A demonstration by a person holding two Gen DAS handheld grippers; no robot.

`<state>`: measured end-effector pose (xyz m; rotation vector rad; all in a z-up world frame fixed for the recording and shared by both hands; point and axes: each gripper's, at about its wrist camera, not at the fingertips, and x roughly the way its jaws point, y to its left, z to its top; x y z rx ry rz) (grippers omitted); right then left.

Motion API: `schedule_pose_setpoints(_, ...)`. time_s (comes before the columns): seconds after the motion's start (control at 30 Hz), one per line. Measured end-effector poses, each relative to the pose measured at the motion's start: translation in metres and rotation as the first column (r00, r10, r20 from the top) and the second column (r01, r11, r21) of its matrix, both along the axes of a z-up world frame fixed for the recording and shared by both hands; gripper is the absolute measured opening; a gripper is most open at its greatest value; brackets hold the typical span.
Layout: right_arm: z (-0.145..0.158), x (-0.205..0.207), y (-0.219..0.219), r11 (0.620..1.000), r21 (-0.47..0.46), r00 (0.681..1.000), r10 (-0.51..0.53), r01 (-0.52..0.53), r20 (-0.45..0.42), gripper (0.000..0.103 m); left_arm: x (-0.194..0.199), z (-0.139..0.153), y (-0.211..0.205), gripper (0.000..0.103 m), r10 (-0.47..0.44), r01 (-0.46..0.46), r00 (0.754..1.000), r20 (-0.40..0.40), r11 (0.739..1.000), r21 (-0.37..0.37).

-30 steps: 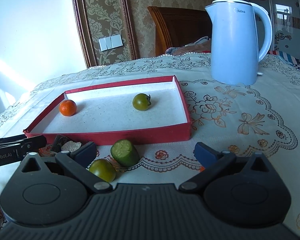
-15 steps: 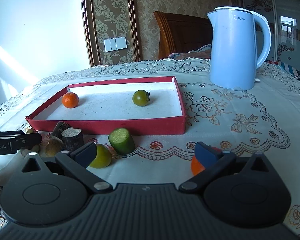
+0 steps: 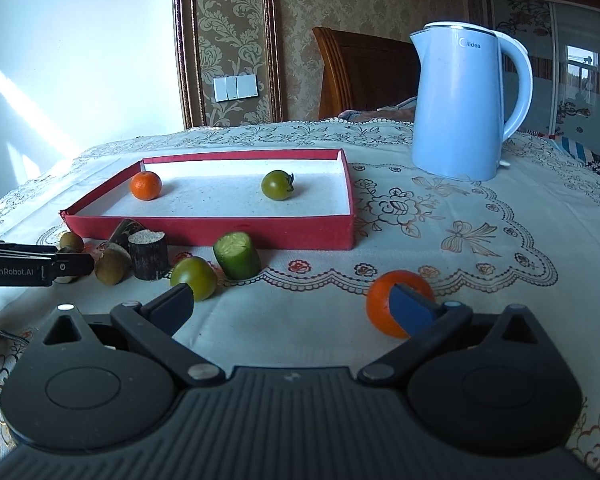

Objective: Organize fruits
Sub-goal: 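Grasp the dark round fruit with the left tool while the right tool grasps another orange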

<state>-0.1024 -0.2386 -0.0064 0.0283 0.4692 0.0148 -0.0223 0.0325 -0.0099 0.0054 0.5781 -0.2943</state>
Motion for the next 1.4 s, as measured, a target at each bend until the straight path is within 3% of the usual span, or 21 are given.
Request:
schedule_pose_setpoints(0.2,0.000,-0.001,-0.022,0.998,0.015,0.998,-0.067,0.067,-0.004,0.103,0.003,-0.002,-0.001,0.068,0.008,-0.008,1.000,-0.017,1.000,0.012)
schedule_pose_setpoints(0.43,-0.007,0.016,-0.048,0.985,0.121,0.990,-0.110,0.121,-0.093,0.103,0.003,-0.003,-0.005,0.068,0.002,-0.001,1.000,-0.022,0.999,0.041)
schedule_pose_setpoints(0.67,-0.008,0.023,-0.046,0.986,0.062,0.983,-0.147,0.155,-0.114,0.102,0.003,-0.004,-0.011,0.068,0.003,-0.001,1.000,-0.020,0.997,0.078)
schedule_pose_setpoints(0.73,-0.008,0.026,-0.046,0.987,0.053,0.983,-0.146,0.153,-0.116,0.094,0.003,-0.005,-0.011,0.068,0.003,-0.001,1.000,-0.020,0.997,0.080)
schedule_pose_setpoints(0.97,-0.009,0.033,-0.047,0.988,0.055,0.981,-0.138,0.147,-0.139,0.081,0.002,-0.005,-0.011,0.068,-0.001,0.002,1.000,-0.019,0.997,0.073)
schedule_pose_setpoints(1.03,-0.009,0.034,-0.044,0.988,0.033,0.980,-0.143,0.149,-0.136,0.064,0.002,-0.005,-0.011,0.068,-0.004,0.005,1.000,-0.018,0.997,0.076)
schedule_pose_setpoints(1.2,-0.009,0.037,-0.042,0.989,0.000,0.981,-0.149,0.150,-0.128,0.042,0.000,-0.004,-0.010,0.068,-0.017,0.018,1.000,-0.020,0.997,0.073)
schedule_pose_setpoints(1.4,-0.009,0.036,-0.043,0.989,-0.001,0.982,-0.146,0.147,-0.123,0.041,-0.002,-0.005,-0.013,0.067,-0.017,0.018,1.000,-0.014,0.994,0.111)
